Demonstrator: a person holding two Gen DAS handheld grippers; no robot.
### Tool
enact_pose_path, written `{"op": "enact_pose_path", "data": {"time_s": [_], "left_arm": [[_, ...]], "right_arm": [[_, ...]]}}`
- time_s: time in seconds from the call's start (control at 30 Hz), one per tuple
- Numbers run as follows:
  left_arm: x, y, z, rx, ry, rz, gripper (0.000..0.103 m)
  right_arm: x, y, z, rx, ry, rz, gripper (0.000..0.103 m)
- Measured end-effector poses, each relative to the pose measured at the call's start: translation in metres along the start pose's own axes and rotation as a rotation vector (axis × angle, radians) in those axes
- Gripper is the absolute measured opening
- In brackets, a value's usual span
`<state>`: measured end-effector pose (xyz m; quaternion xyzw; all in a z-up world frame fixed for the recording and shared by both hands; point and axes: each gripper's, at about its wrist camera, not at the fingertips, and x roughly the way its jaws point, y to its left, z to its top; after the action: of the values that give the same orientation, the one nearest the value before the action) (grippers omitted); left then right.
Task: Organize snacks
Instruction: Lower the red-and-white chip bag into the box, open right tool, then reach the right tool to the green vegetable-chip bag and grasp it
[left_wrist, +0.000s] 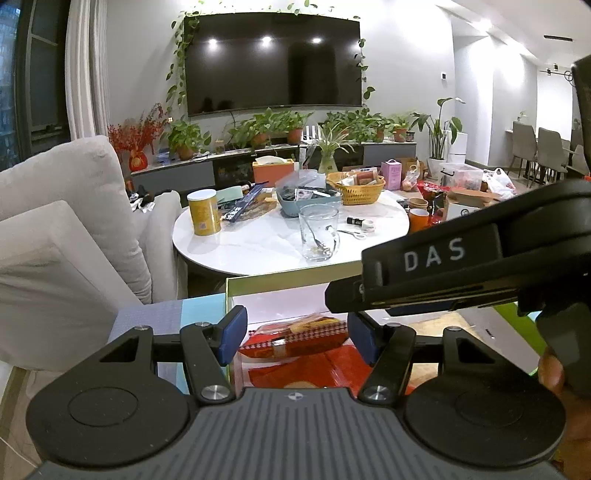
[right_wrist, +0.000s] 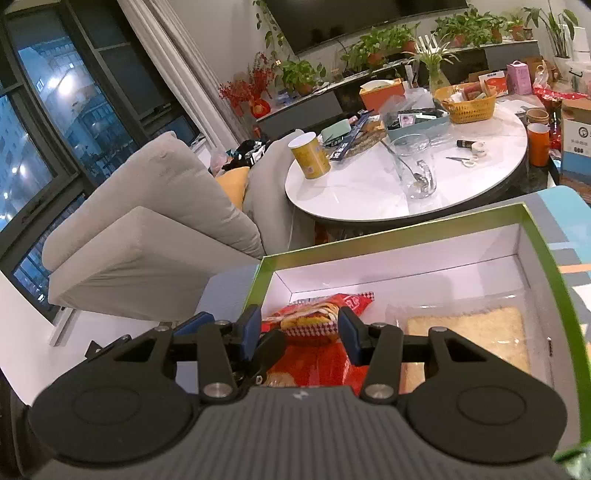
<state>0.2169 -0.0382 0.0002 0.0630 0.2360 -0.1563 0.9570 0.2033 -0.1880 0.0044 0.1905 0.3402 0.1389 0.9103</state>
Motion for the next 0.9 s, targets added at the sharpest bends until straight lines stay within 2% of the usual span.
{"op": "enact_pose_path", "data": {"time_s": [0.1,0.2,0.4,0.9], "left_arm": [[-0.009,-0.003,-0.002,-0.009,-0.005,-0.001,0.059],[-0.021,-0.009,-0.005,-0.019,-0.017,-0.006,0.067],[-0.041,-0.022,-0.014,0.002,-0.029,-0.008,0.067],[-0.079,-0.077,-0.041,0.052,-0.022,-0.109,0.069]], "right_arm": [[-0.011,-0.001,-0.002,-0.002,-0.013,0.003,0.045],[-0.024,-0.003,-0.005,-0.012,-0.028,0.002,0.045],[-0.046,-0.012,-0.013,-0.017,-0.043,-0.001,0.045],[-0.090,-0.049,-0.047,0.024,-0.062,0.013,0.046]]}}
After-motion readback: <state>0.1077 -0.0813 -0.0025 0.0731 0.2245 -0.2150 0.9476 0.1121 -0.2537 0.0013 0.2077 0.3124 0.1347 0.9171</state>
